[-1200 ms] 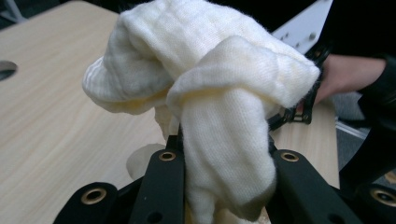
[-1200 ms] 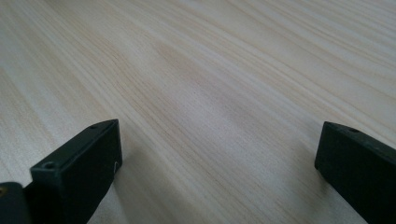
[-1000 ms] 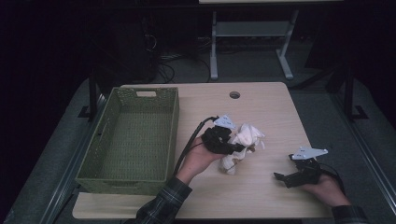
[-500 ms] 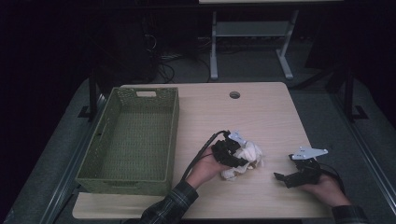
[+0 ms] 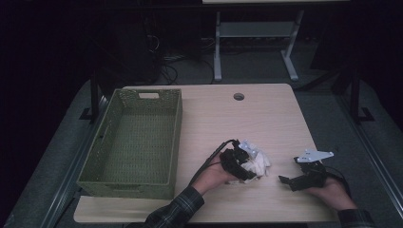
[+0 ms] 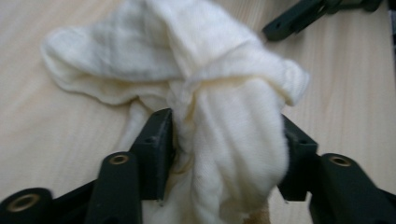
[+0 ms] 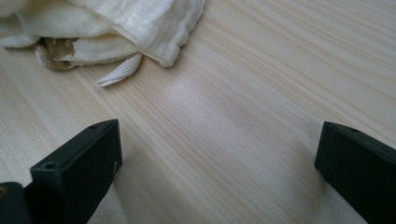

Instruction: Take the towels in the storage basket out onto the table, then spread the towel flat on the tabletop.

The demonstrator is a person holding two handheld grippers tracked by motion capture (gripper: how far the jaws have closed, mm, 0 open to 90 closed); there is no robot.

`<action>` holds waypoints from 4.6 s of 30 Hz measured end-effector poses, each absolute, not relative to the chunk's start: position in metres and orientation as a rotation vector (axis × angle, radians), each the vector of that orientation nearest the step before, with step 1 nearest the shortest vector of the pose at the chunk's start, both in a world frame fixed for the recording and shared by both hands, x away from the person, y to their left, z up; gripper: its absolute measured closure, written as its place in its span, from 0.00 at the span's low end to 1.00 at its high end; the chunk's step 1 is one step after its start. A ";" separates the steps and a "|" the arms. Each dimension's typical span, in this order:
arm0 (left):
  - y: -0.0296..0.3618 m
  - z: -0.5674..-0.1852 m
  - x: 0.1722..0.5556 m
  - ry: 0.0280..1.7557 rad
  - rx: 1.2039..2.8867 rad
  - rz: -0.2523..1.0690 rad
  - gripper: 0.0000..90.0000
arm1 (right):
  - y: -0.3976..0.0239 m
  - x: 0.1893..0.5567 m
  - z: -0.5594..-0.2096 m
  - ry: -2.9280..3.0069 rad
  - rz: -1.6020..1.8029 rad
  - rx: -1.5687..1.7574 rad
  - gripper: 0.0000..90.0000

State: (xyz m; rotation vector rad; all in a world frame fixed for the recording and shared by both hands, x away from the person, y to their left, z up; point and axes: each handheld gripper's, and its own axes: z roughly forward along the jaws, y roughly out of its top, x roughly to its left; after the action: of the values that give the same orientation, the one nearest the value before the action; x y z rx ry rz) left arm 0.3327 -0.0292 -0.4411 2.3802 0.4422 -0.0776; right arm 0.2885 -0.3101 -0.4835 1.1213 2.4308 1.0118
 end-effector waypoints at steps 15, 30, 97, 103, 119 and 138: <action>0.016 -0.410 0.350 0.517 2.241 0.006 0.53 | -0.310 0.289 -0.484 2.430 1.013 1.120 0.00; 0.004 -0.443 0.358 0.572 2.294 -0.026 0.57 | -0.310 0.288 -0.483 2.431 1.011 1.121 0.00; 0.047 -0.416 0.367 0.800 2.101 0.212 0.92 | -0.286 0.325 -0.447 2.526 1.112 1.019 0.98; 0.054 -0.415 0.369 0.876 2.070 0.253 0.92 | -0.313 0.327 -0.434 2.409 1.133 1.063 0.98; 0.054 -0.420 0.375 0.937 2.039 0.313 0.91 | -0.333 0.343 -0.407 2.275 1.221 1.075 0.98; 0.054 -0.411 0.361 0.893 2.063 0.364 0.61 | -0.315 0.396 -0.421 2.271 1.217 1.139 0.62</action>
State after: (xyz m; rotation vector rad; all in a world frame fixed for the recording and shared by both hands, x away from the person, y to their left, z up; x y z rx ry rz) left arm 0.3613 0.0538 -0.4113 2.0632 0.8929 0.3645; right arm 0.3955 -0.3148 -0.4211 1.1392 2.2710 1.2166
